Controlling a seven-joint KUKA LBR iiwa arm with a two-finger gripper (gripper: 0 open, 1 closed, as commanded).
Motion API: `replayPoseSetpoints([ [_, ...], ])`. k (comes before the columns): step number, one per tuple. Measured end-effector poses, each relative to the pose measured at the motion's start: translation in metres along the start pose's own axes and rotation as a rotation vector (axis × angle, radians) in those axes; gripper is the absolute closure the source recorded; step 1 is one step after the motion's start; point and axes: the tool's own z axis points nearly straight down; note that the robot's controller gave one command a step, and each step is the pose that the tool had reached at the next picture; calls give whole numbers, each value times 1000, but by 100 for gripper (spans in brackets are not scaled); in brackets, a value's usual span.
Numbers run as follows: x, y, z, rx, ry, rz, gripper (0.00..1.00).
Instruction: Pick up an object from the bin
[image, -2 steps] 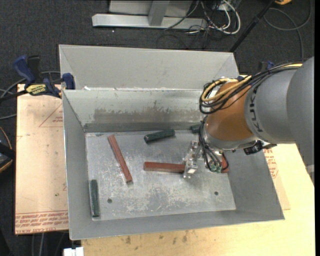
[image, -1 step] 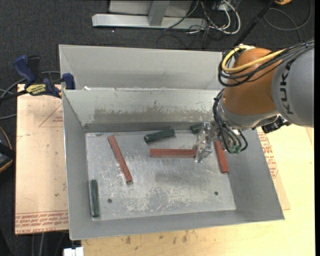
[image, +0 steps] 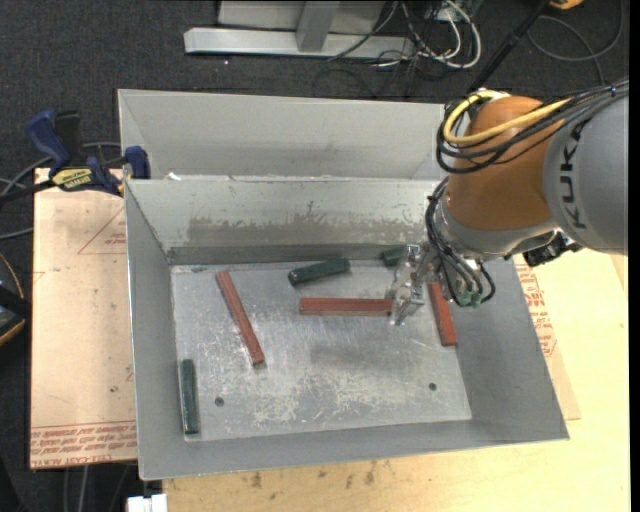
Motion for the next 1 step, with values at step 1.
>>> replayPoseSetpoints([
  [1,-6,-18,-45,0,6,-54,100],
])
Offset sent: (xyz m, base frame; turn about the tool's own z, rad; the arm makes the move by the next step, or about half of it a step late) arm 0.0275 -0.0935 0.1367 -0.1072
